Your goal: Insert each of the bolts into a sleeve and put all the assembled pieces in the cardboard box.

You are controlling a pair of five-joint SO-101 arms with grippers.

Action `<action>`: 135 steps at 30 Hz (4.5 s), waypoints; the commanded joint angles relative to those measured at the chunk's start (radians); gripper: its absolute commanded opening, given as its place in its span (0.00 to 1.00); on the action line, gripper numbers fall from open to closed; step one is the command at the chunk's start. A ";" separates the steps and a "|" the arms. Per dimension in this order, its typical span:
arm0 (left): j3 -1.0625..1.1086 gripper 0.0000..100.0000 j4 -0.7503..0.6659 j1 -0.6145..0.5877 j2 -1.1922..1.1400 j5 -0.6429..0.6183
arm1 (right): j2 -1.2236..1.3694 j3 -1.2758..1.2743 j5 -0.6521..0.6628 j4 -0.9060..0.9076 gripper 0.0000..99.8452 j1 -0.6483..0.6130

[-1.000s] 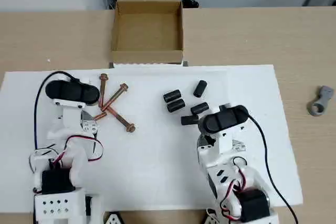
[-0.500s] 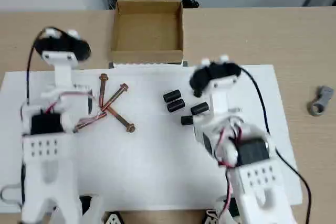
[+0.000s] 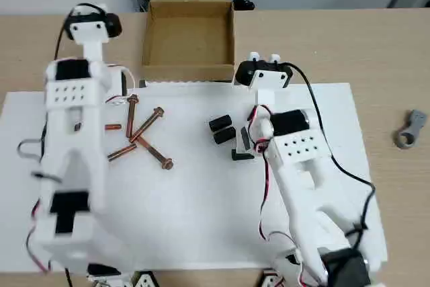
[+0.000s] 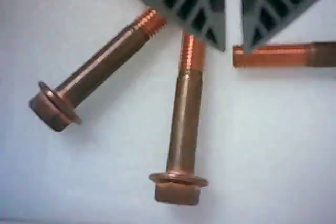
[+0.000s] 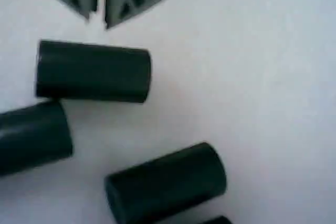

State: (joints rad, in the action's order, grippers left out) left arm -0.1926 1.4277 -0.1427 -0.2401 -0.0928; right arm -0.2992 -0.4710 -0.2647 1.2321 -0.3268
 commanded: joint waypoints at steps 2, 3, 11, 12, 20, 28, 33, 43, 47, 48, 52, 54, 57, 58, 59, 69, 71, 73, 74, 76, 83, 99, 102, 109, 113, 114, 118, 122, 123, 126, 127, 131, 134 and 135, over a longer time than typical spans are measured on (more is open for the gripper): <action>-0.286 0.01 0.123 0.034 -0.199 -0.005 | 0.035 0.046 -0.012 -0.001 0.01 0.004; -0.338 0.01 0.150 0.037 -0.247 -0.005 | 0.039 0.046 -0.012 -0.001 0.01 0.004; -0.725 0.01 0.322 0.025 -0.568 -0.025 | 0.047 0.046 -0.012 -0.001 0.01 0.004; -0.754 0.02 0.324 0.021 -0.597 -0.026 | 0.047 0.046 -0.012 -0.001 0.01 0.004; -0.800 0.09 0.324 0.025 -0.655 -0.037 | 0.047 0.043 -0.012 -0.001 0.01 0.004; -0.792 0.15 0.321 0.018 -0.664 -0.034 | 0.048 0.041 -0.012 -0.001 0.01 0.004; -0.791 0.16 0.311 0.008 -0.664 -0.034 | 0.048 0.040 -0.012 -0.001 0.01 0.004; -0.696 0.16 0.261 -0.005 -0.707 -0.023 | 0.048 0.040 -0.012 -0.001 0.01 0.004; -0.730 0.16 0.259 -0.023 -0.798 -0.034 | 0.048 0.040 -0.012 -0.001 0.01 0.004; -0.748 0.16 0.261 -0.028 -0.818 -0.037 | 0.048 0.040 -0.012 -0.001 0.01 0.004; -0.857 0.13 0.296 -0.026 -0.868 -0.032 | 0.048 0.040 -0.012 -0.001 0.00 0.004; -0.886 0.07 0.302 -0.023 -0.884 -0.032 | 0.048 0.040 -0.012 0.001 0.00 0.004; -0.898 0.01 0.304 -0.023 -0.888 -0.038 | 0.048 0.040 -0.012 0.016 0.00 0.004; -0.898 0.01 0.304 -0.023 -0.888 -0.034 | 0.048 0.040 -0.012 0.030 0.00 0.002; -0.898 0.00 0.304 -0.023 -0.888 -0.031 | 0.048 0.040 -0.012 0.045 0.00 0.002; -0.914 0.01 0.325 0.011 -0.775 0.018 | 0.045 0.130 -0.052 0.174 0.01 0.005; -0.909 0.01 0.327 0.028 -0.723 0.018 | 0.048 0.190 -0.115 0.222 0.01 0.007; -0.881 0.01 0.327 0.046 -0.664 0.018 | 0.048 0.241 -0.166 0.248 0.01 0.007; -0.857 0.01 0.327 0.055 -0.629 0.018 | 0.048 0.258 -0.189 0.254 0.01 0.005; -0.791 0.01 0.327 0.069 -0.554 0.018 | 0.048 0.281 -0.242 0.262 0.01 0.005; -0.492 0.01 0.325 0.072 -0.209 0.044 | 0.096 0.282 -0.331 0.255 0.01 0.004; 0.216 0.01 0.324 0.072 0.686 0.172 | 0.381 0.436 -0.614 0.266 0.01 -0.031; 0.291 0.01 0.324 0.072 0.792 0.187 | 0.386 0.436 -0.618 0.266 0.01 -0.061; 0.429 0.01 0.324 0.072 0.916 0.183 | 0.390 0.436 -0.649 0.265 0.01 -0.068; 0.467 0.01 0.324 0.072 0.933 0.180 | 0.392 0.425 -0.730 0.259 0.11 -0.062; 0.483 0.01 0.324 0.072 0.933 0.180 | 0.392 0.411 -0.747 0.257 0.15 -0.064; 0.518 0.01 0.324 0.071 0.934 0.180 | 0.392 0.373 -0.778 0.236 0.23 -0.088; 0.518 0.01 0.324 0.071 0.934 0.180 | 0.397 0.364 -0.786 0.219 0.23 -0.116; 0.518 0.01 0.324 0.071 0.934 0.180 | 0.404 0.364 -0.786 0.219 0.23 -0.116; 0.518 0.01 0.324 0.071 0.934 0.180 | 0.443 0.367 -0.786 0.209 0.23 -0.110; 0.518 0.01 0.324 0.071 0.934 0.180 | 0.456 0.367 -0.784 0.205 0.23 -0.108; 0.519 0.01 0.324 0.071 0.934 0.180 | 0.492 0.368 -0.784 0.165 0.23 -0.087; 0.521 0.01 0.324 0.071 0.934 0.180 | 0.498 0.368 -0.784 0.124 0.23 -0.079; 0.521 0.01 0.324 0.071 0.934 0.180 | 0.498 0.368 -0.784 0.110 0.23 -0.079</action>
State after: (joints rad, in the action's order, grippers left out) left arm 0.3322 1.7407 -0.0736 0.6682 0.0867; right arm 0.2010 -0.1105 -1.0411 1.3763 -0.4235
